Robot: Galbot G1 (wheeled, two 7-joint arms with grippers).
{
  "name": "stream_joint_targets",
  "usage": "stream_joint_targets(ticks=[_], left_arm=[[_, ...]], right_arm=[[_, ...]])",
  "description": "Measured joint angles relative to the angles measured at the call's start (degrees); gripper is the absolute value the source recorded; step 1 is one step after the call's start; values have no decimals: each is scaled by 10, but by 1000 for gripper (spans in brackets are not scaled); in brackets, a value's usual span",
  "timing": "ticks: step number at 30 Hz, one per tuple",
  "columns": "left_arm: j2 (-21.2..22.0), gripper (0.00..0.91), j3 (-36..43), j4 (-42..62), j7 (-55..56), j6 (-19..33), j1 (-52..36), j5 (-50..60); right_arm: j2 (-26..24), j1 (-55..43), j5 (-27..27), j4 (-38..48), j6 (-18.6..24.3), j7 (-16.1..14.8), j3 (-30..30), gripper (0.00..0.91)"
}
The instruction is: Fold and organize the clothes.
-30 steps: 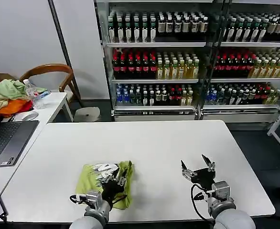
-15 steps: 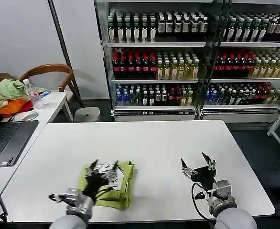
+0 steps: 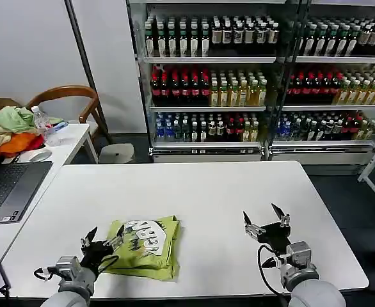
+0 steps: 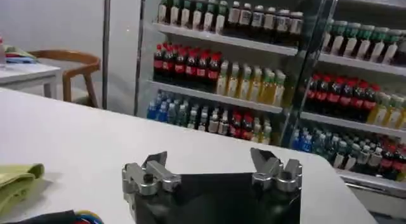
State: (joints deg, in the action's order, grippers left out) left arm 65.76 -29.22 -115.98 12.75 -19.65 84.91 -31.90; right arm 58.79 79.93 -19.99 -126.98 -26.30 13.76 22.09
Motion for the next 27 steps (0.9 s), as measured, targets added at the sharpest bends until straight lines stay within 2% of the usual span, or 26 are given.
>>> stream_joint_targets(ticks=[21, 22, 23, 24, 27], left_arm=[[14, 907, -3, 49, -10, 5, -3, -29], [15, 514, -2, 51, -10, 6, -3, -29], [15, 191, -1, 52, -10, 7, -3, -29], [16, 50, -1, 52, -10, 8, -3, -28], [17, 40, 1, 54, -10, 12, -3, -29]], right_arm=[[3, -2, 3, 2, 0, 0, -3, 907], [3, -2, 3, 3, 0, 0, -3, 907], [3, -2, 3, 3, 0, 0, -3, 907], [3, -2, 3, 3, 0, 0, -3, 907], [3, -2, 3, 3, 0, 0, -3, 907]])
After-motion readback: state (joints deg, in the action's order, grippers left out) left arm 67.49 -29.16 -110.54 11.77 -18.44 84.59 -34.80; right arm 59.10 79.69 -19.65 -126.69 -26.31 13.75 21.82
